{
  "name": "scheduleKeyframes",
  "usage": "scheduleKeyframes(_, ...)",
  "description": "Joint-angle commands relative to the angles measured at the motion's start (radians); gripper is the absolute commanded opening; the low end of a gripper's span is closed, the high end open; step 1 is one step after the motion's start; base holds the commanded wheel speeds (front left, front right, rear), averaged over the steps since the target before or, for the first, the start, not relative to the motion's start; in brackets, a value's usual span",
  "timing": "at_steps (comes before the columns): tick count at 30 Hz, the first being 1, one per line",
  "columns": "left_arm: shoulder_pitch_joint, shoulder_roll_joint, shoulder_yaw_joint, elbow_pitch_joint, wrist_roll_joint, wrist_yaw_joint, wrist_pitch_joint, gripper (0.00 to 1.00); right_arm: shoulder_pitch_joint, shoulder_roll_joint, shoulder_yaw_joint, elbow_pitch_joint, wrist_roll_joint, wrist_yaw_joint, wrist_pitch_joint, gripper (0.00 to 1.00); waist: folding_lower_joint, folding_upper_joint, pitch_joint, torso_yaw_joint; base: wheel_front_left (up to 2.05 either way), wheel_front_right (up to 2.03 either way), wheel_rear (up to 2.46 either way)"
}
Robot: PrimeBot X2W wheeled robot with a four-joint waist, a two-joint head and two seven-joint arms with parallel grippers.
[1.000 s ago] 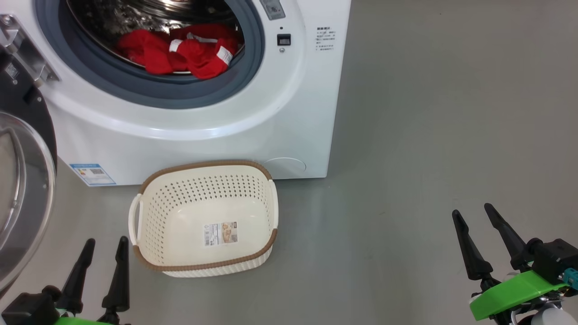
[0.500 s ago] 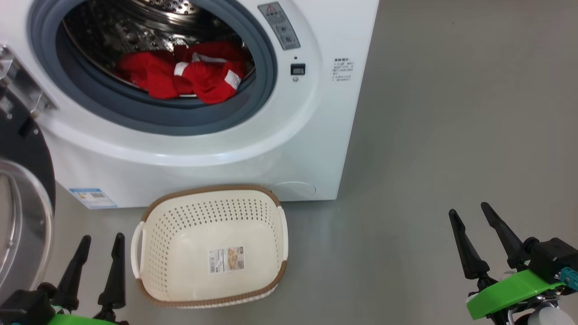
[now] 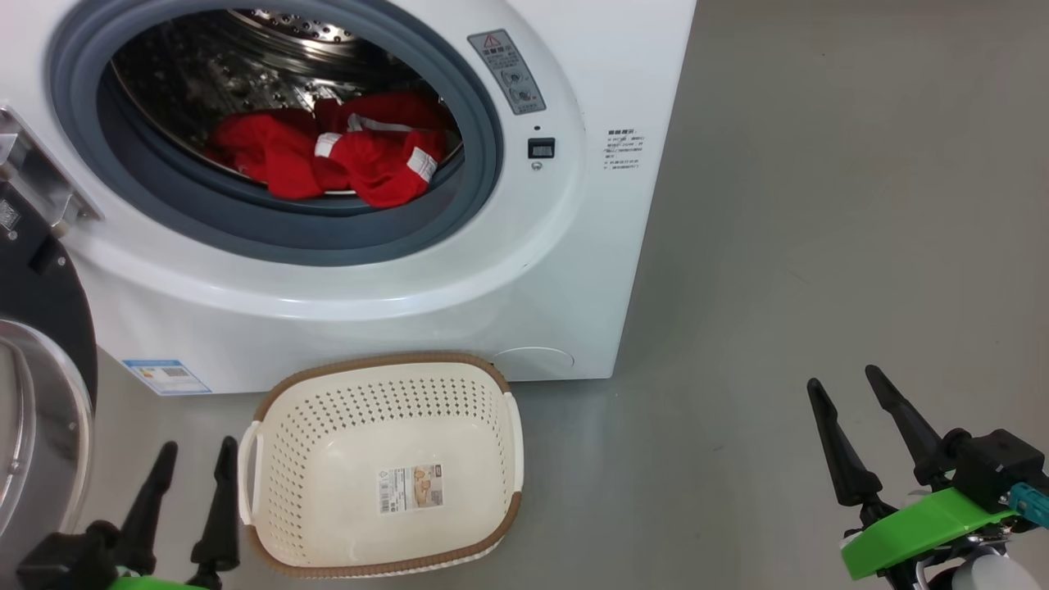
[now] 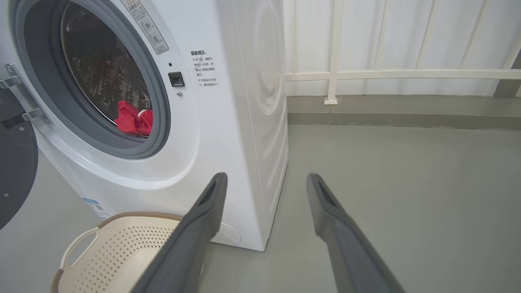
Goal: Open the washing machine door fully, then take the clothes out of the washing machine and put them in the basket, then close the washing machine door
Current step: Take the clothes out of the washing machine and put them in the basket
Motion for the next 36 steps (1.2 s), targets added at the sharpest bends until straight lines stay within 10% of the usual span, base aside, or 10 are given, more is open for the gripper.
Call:
scheduleKeyframes(1,-0.046,0.015,0.031,-0.005,-0.003,-0.003,-0.005,1.00,-0.015,-0.010,0.025,-0.021,-0.008,0.002,-0.012,1.00,0.0000,0.0000,0.002,0.000,0.00,0.00,0.00)
scheduleKeyframes(36,-0.998,0.158,-0.396,0.586,-0.242,-0.003,0.189,1.00,-0.197,0.086,0.081,-0.040,-0.055,0.002,-0.012,1.00,0.0000,0.0000,0.302,-0.104,0.00,0.00,0.00)
